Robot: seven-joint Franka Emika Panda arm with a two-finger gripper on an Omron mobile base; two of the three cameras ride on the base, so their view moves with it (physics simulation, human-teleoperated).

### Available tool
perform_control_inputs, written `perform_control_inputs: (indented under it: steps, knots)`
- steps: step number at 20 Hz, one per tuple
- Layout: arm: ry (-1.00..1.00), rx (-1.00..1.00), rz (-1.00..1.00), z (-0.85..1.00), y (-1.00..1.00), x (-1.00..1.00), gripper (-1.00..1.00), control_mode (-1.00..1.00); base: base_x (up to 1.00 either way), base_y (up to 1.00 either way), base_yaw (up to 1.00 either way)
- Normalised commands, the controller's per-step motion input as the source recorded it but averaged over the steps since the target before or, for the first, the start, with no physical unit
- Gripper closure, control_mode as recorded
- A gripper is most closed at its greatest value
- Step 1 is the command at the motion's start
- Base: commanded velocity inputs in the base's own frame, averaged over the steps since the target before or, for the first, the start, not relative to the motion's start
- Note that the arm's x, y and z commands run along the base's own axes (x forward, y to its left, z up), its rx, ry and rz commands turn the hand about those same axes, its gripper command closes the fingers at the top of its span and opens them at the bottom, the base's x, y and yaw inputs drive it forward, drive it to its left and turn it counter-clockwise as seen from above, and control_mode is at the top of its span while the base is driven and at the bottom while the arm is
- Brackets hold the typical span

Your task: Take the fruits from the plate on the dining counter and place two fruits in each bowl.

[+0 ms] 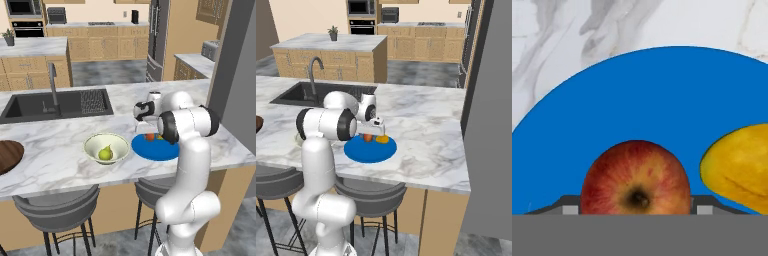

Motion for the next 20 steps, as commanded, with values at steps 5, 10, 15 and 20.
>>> perform_control_inputs:
  steps: [5,10,15,20]
  knots:
    - [0.01,0.00,0.00,0.00,0.00,0.00,1.00,-1.00,0.00,0.00,0.00]
    - [-0.13,0.00,0.00,0.39,0.02,-0.66,1.00,-1.00,0.00,0.00,0.00]
    - [-0.29,0.02,0.03,0.83,0.00,-1.00,1.00,-1.00,0.00,0.00,0.00]
    - [-0.28,0.00,0.06,0.74,0.02,-1.00,1.00,-1.00,0.00,0.00,0.00]
